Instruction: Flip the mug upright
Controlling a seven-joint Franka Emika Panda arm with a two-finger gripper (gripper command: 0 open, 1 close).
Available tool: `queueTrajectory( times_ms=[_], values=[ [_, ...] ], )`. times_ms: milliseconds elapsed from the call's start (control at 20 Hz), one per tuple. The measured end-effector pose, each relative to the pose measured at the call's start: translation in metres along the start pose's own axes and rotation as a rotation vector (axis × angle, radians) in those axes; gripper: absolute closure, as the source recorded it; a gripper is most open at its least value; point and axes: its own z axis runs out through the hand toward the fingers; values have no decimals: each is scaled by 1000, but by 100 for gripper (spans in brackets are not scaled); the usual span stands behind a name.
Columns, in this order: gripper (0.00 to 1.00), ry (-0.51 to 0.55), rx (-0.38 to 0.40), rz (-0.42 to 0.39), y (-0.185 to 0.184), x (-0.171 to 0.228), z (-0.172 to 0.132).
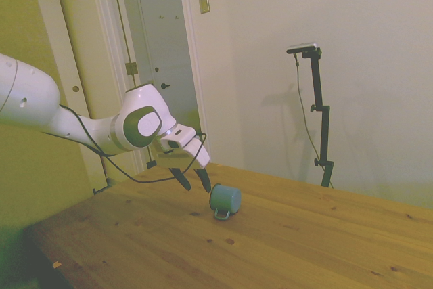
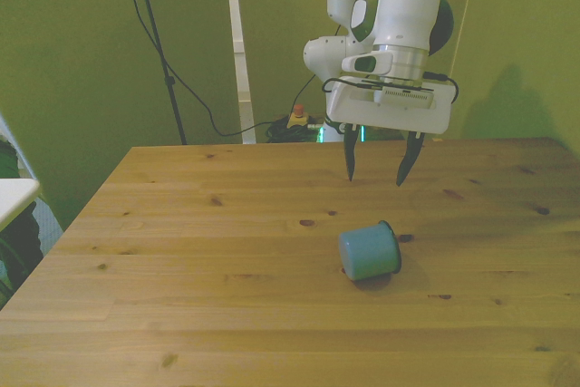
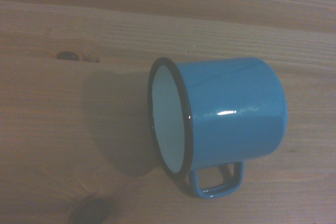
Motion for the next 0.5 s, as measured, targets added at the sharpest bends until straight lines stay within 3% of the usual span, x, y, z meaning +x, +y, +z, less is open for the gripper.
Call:
queueTrajectory(
  times_ms=[500],
  values=[
    [0, 172, -73, -104, -45, -5, 33]
  ],
)
